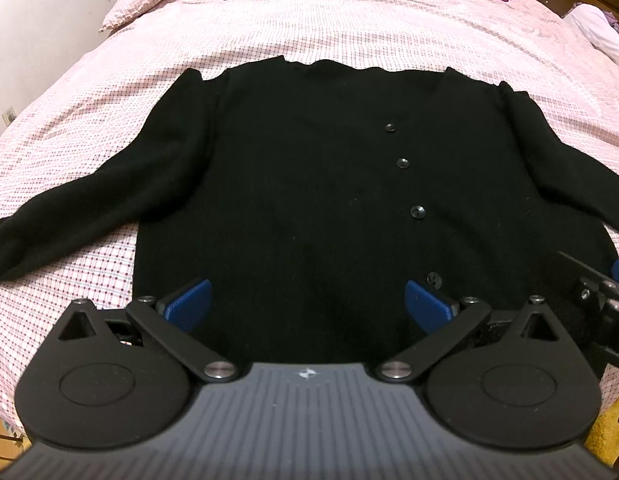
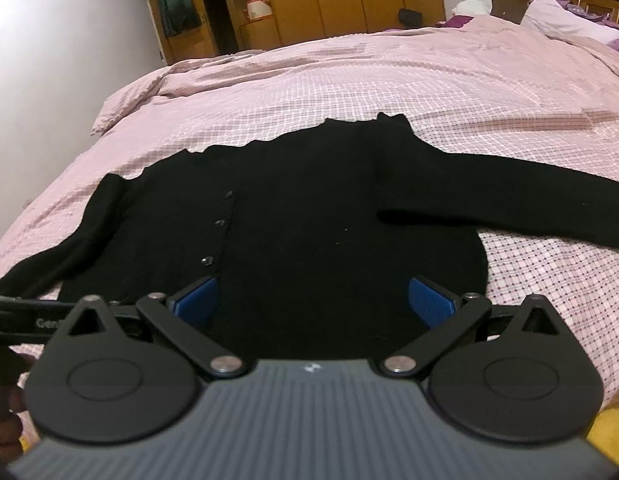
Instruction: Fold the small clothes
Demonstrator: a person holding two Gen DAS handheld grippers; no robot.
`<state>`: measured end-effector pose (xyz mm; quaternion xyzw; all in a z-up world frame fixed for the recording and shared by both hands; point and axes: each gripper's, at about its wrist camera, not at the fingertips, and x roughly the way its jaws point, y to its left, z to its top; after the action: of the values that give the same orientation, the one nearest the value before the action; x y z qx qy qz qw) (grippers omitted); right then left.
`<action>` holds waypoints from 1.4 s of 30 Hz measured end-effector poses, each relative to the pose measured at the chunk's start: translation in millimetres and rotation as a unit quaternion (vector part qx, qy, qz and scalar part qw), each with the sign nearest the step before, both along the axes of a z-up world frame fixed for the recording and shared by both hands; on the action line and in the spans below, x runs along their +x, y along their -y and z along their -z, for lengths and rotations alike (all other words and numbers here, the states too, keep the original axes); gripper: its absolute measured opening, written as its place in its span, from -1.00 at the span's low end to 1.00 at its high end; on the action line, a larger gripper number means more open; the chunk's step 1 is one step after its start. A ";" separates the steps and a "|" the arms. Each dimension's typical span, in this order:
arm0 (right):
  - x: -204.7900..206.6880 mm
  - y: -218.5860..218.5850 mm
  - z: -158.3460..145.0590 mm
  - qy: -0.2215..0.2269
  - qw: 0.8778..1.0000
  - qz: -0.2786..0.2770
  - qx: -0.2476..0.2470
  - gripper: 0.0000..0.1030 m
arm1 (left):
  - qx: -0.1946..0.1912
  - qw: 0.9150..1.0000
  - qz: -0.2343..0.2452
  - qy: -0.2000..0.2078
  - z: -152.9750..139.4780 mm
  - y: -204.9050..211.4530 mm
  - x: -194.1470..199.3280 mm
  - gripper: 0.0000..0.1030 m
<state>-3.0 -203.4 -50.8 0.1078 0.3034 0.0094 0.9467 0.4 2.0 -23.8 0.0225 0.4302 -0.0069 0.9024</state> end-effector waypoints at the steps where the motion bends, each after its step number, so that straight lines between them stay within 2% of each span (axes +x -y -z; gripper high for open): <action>1: 0.0 0.9 0.0 0.001 1.000 0.000 0.000 1.00 | 0.000 1.000 0.000 0.001 0.0 -0.1 -0.2 1.00; 11: 0.6 20.9 -2.3 0.007 1.000 0.024 0.007 1.00 | 0.002 1.000 -0.003 0.005 -1.0 -4.2 -0.5 1.00; 19: 15.3 79.9 -2.5 0.016 0.995 0.085 0.045 1.00 | -0.011 1.000 -0.004 0.011 -5.5 -8.9 6.7 1.00; 29: 39.3 158.7 27.6 -0.005 0.977 0.197 0.084 1.00 | 0.002 1.000 -0.004 0.017 0.2 -0.9 21.2 1.00; 33: 45.4 179.5 44.9 -0.015 0.970 0.220 0.108 1.00 | 0.004 1.000 -0.001 0.015 7.2 2.5 28.3 1.00; 39: 50.3 185.1 58.1 0.016 0.965 0.232 0.123 1.00 | 0.004 1.000 -0.013 -0.010 26.9 1.1 39.2 1.00; 42: 55.6 185.7 58.5 0.033 0.964 0.236 0.122 1.00 | -0.018 0.999 -0.023 -0.011 35.9 -4.9 41.1 1.00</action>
<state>52.6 -389.1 -109.4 0.2905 0.2342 -0.1736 0.9114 41.5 6.9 -59.7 -0.0041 0.4403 0.0062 0.8978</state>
